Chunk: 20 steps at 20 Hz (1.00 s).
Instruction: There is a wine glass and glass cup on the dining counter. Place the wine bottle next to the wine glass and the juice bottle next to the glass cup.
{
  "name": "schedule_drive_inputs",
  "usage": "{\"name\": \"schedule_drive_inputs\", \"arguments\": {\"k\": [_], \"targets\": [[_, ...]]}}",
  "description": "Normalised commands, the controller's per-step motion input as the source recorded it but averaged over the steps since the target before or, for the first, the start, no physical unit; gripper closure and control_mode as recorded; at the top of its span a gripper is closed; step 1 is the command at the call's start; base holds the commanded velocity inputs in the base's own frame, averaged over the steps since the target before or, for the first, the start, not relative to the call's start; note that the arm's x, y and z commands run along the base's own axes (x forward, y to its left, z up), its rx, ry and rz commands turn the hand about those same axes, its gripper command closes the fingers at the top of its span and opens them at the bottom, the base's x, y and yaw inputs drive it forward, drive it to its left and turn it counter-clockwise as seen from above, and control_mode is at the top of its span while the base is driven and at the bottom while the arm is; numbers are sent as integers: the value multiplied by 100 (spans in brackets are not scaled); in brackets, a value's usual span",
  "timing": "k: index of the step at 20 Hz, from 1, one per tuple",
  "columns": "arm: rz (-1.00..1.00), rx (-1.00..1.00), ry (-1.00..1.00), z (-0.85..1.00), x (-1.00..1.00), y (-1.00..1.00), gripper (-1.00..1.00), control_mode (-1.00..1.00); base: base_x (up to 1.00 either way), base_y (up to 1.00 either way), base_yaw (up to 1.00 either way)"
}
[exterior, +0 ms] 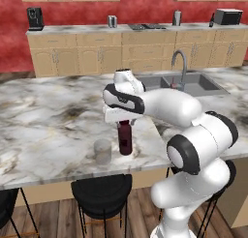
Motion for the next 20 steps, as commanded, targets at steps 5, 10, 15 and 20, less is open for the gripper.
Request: {"name": "schedule_drive_inputs", "arguments": {"k": [5, 10, 15, 20], "targets": [[-4, 0, -7, -21, -14, -8, -100, -100, 0, 0, 0], [-4, 0, -7, -11, -11, -14, -100, -100, 0, 0, 0], [-3, 0, -8, -1, -2, -18, -100, -100, 0, 0, 0], [-4, 0, -5, 0, 0, -10, -100, -100, 0, 0, 0]]}}
